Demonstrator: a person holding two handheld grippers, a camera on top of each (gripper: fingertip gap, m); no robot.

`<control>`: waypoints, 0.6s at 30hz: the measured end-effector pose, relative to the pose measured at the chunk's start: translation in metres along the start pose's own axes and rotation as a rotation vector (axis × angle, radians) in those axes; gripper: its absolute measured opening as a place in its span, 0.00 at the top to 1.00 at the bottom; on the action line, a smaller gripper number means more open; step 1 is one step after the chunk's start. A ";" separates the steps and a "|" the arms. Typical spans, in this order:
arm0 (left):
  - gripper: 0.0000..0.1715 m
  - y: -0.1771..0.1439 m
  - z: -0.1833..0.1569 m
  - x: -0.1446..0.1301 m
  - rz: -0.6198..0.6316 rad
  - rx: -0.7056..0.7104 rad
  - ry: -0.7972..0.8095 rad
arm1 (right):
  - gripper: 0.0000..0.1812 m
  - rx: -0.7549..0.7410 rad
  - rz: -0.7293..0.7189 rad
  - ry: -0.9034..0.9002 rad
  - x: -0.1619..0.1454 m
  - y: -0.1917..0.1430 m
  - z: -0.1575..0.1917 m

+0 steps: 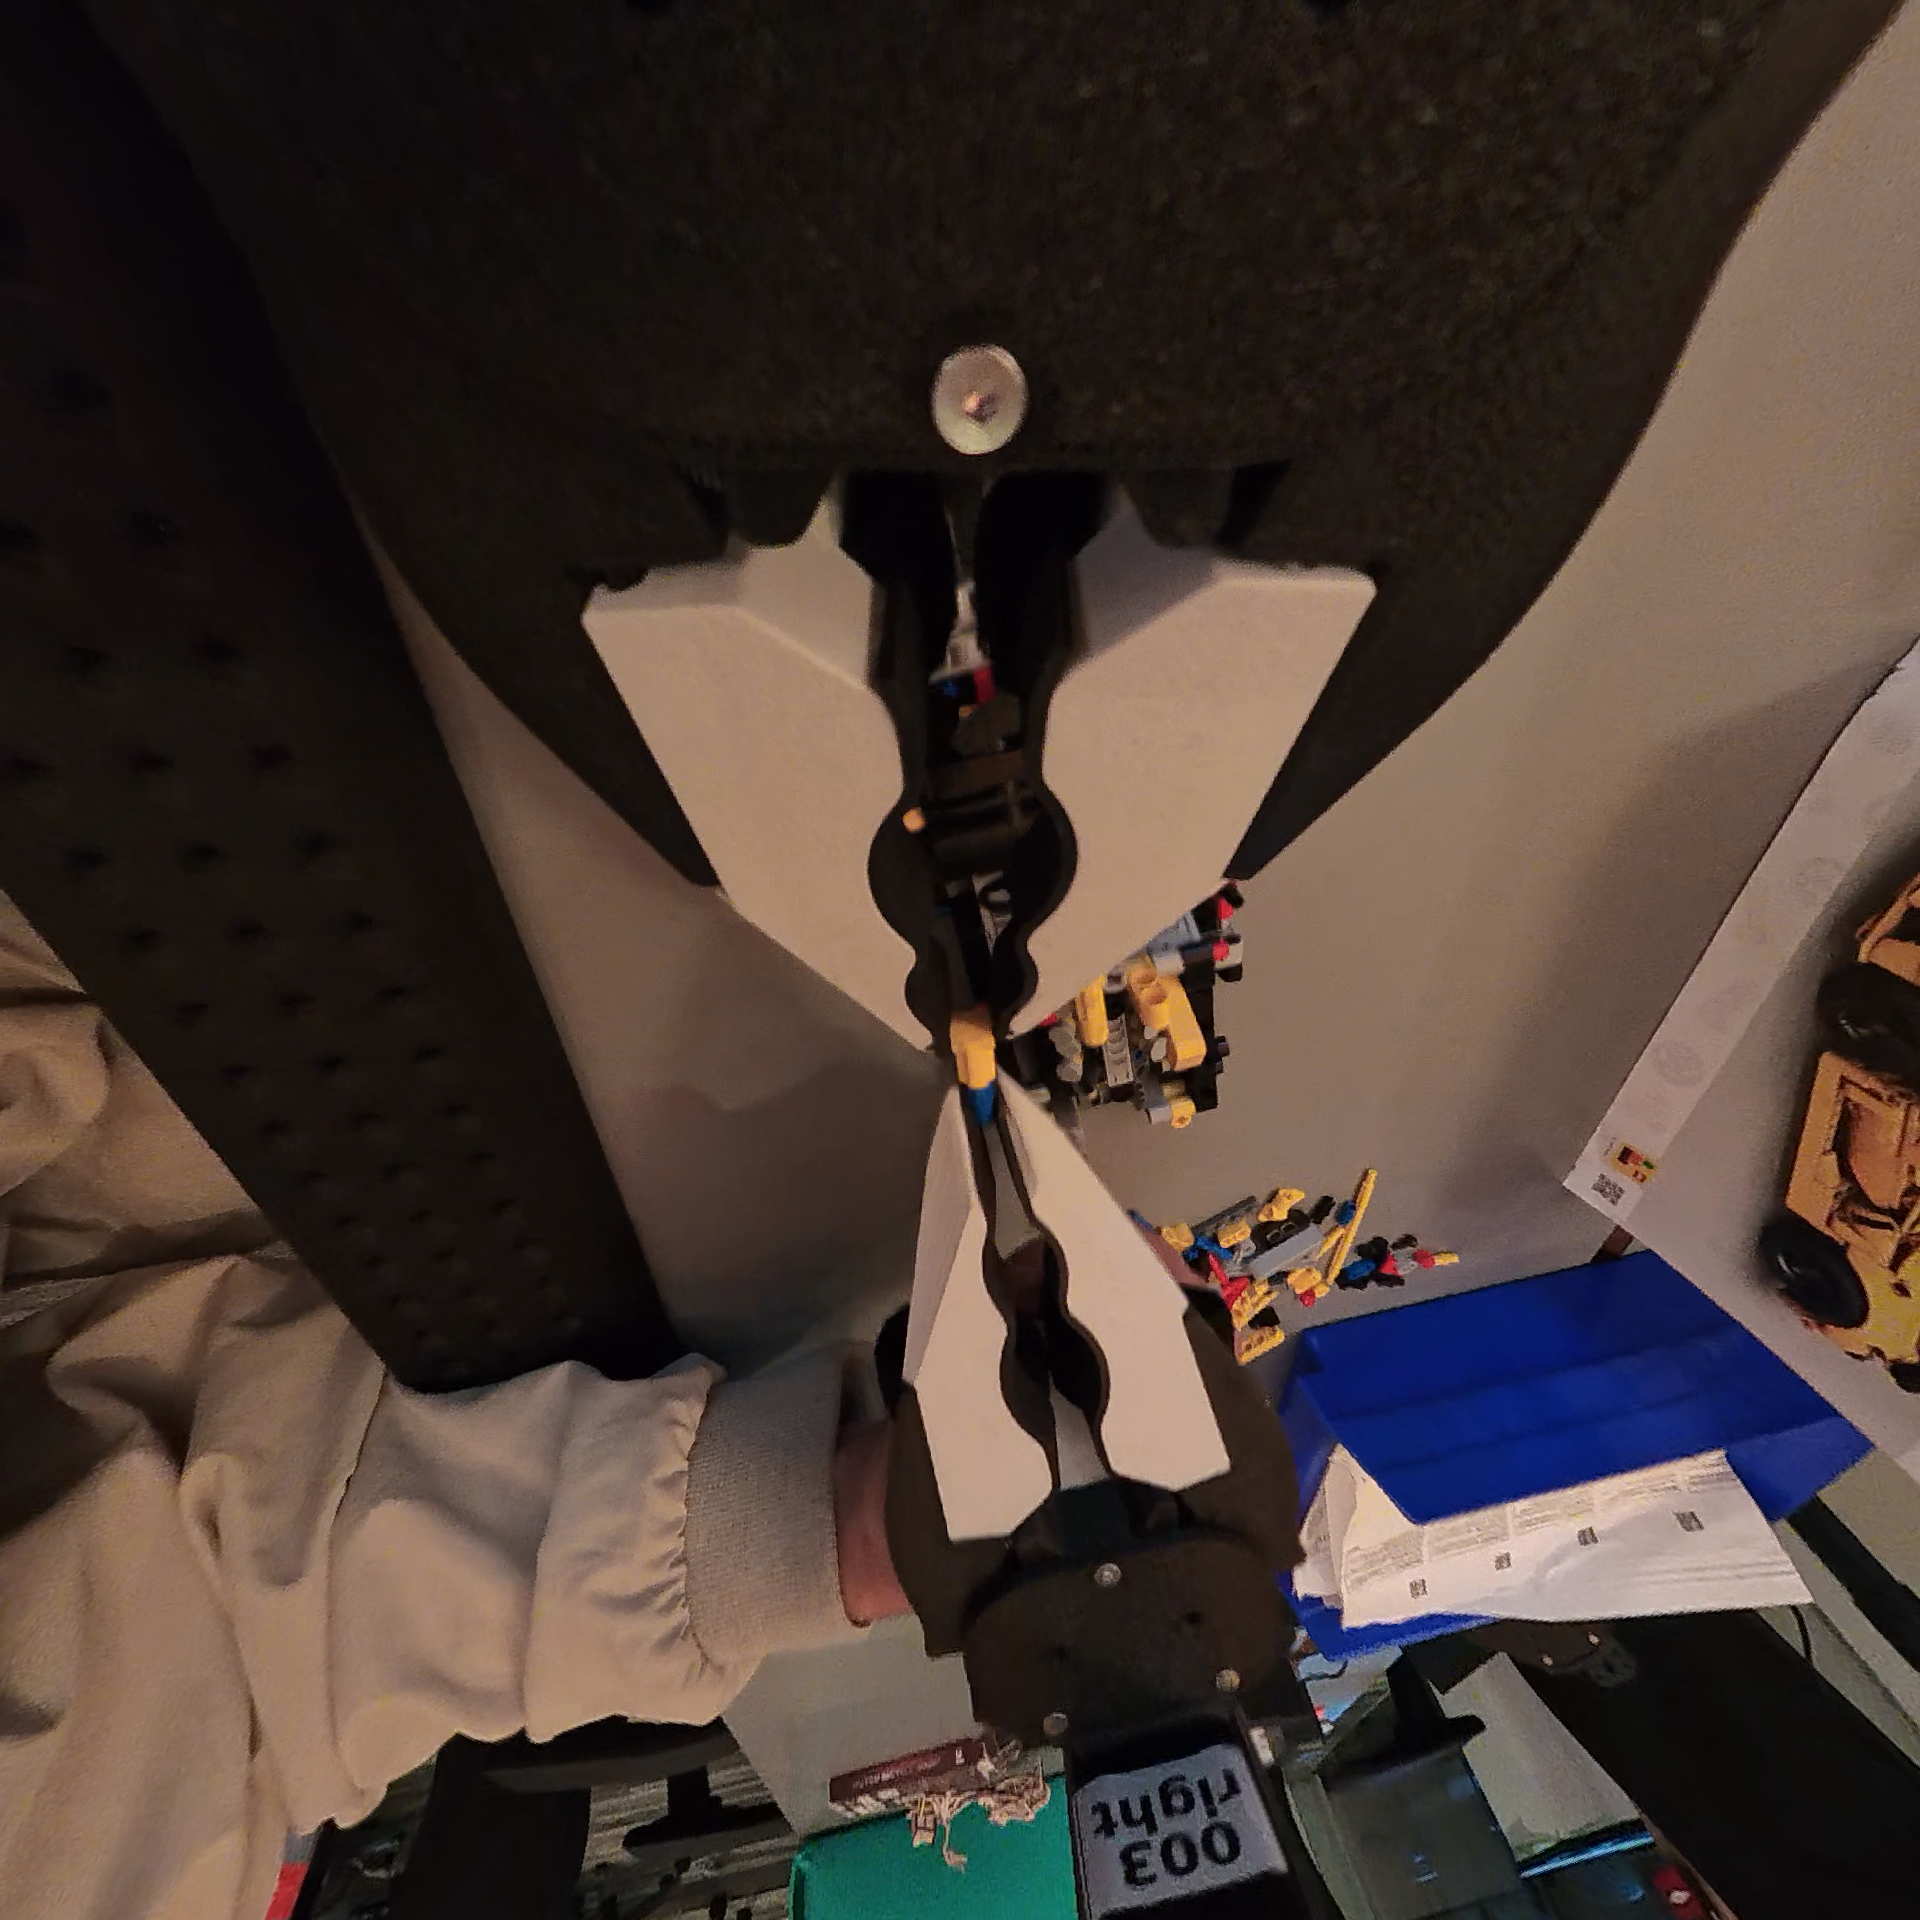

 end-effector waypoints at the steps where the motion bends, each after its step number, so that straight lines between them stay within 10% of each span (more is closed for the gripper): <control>1: 0.96 -0.010 0.010 -0.002 -0.006 0.033 -0.016 | 0.99 -0.053 0.058 0.036 -0.011 -0.010 -0.009; 4: 0.96 -0.053 0.050 0.017 -0.186 0.116 -0.158 | 0.99 -0.102 -0.092 0.127 -0.012 -0.058 -0.017; 12: 0.96 -0.014 0.078 -0.024 -0.043 0.296 -0.224 | 0.98 -0.746 0.549 0.539 -0.157 -0.229 -0.032; 18: 0.96 0.005 0.064 -0.013 -0.075 0.307 -0.168 | 0.90 -0.808 0.378 0.456 -0.128 -0.232 -0.036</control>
Point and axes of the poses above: each gripper's, where its closed fingertips meet, y out along the fingers, x out of its top, z = x × y across the jaws, the point moved 1 cm from there along -y, back along the fingers, and after that the axes turned 8 degrees about x, right-handed, at the moved point
